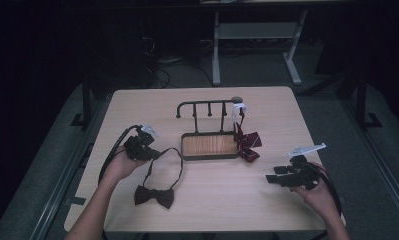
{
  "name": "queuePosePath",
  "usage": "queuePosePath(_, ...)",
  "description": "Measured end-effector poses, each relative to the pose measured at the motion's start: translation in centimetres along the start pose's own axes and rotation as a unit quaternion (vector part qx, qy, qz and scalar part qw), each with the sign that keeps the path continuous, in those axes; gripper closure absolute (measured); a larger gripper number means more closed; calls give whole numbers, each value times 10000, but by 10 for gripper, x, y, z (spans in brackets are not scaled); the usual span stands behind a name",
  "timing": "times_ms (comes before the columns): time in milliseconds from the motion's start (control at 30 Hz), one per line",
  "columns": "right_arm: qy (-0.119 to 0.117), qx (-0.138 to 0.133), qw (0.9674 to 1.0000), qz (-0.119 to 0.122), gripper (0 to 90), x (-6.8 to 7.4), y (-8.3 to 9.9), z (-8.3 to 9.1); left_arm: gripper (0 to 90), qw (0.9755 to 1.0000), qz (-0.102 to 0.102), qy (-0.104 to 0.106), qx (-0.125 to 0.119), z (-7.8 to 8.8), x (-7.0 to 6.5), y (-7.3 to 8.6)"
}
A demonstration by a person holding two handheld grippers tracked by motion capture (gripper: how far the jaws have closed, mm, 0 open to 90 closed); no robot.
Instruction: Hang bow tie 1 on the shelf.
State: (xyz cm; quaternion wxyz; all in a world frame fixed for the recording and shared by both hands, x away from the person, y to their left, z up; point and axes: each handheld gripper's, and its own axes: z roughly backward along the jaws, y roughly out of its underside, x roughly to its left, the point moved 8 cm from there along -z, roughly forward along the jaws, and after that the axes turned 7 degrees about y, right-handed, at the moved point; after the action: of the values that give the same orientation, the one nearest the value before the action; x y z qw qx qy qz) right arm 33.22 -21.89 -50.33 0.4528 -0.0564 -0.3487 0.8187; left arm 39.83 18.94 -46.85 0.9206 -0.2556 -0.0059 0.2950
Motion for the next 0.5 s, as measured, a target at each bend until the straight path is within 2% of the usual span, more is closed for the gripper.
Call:
queuePosePath(267,39,-35,10000,-20,422,-2,0,1,894,10000,-78,54,24,7,-4,-2)
queuePosePath(500,60,-72,10000,-12,421,-3,0,2,894,9998,-124,143,-90,16,-10,-6)
